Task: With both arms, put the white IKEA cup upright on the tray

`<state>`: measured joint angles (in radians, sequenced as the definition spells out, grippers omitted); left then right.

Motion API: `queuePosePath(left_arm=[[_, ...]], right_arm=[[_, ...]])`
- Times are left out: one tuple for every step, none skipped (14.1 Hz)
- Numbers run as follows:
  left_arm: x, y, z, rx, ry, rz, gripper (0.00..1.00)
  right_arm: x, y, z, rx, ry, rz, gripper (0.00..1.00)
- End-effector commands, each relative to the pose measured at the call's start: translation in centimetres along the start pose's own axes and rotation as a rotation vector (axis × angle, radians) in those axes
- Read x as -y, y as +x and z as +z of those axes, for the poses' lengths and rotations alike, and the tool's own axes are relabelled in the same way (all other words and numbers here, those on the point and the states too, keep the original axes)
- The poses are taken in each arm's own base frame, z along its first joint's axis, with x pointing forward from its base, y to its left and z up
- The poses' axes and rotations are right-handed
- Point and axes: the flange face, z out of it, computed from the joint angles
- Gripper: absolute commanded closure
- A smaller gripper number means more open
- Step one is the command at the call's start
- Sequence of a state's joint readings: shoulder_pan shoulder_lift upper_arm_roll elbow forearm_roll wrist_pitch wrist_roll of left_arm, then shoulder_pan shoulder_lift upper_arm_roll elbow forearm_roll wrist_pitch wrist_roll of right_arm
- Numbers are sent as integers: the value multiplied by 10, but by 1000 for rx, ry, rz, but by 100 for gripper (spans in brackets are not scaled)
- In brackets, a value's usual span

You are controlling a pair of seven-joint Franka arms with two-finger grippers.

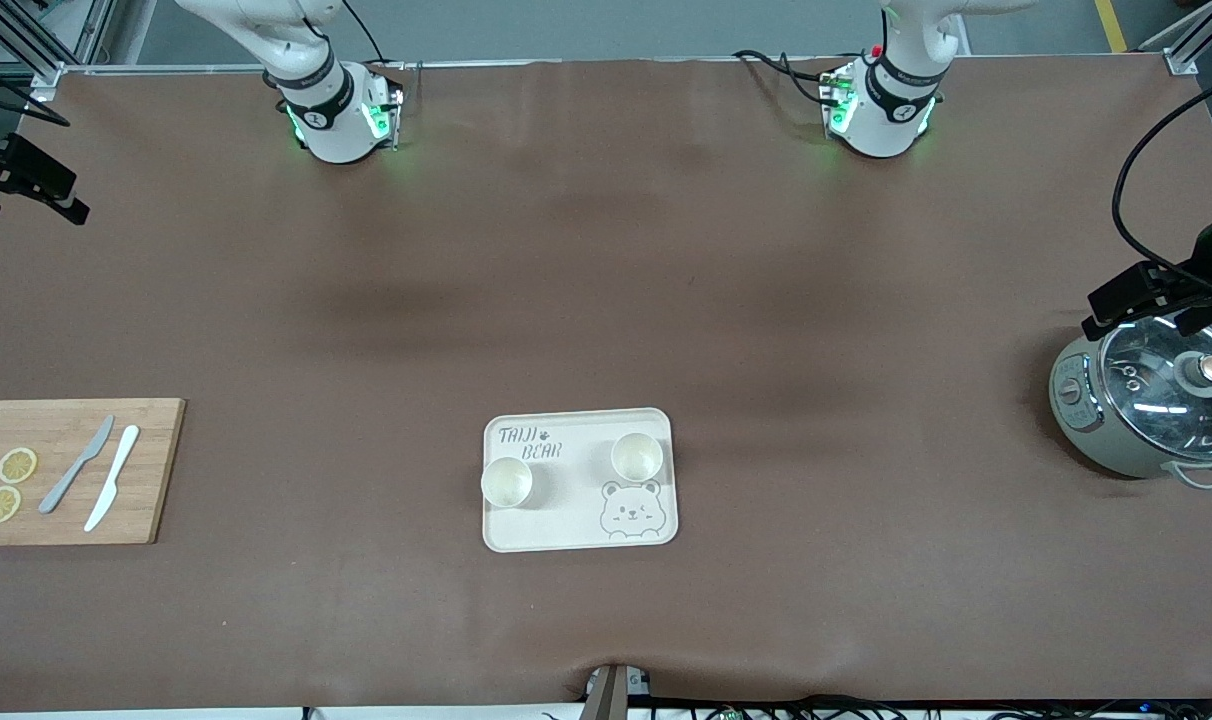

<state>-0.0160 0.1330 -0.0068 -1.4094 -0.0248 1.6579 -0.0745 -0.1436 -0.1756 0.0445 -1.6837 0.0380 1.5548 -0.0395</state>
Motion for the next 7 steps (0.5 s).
queuePosePath(left_arm=[[1, 2, -9, -10, -6, 3, 0], [-1, 2, -9, -10, -6, 4, 0], [1, 2, -11, -15, -6, 1, 0], [2, 2, -17, -22, -6, -1, 0], [2, 2, -20, -25, -6, -1, 0], [3, 2, -20, -24, -6, -3, 0], [2, 1, -20, -18, -6, 0, 0]], right_arm=[[-3, -1, -2, 1, -11, -1, 0], [-3, -1, -3, -2, -12, -1, 0], [-4, -1, -2, -2, -13, -1, 0], [-4, -1, -2, 0, -11, -1, 0], [-3, -1, -3, 0, -11, -3, 0], [-1, -1, -2, 1, -11, -6, 0], [-1, -1, -2, 1, -11, -3, 0]])
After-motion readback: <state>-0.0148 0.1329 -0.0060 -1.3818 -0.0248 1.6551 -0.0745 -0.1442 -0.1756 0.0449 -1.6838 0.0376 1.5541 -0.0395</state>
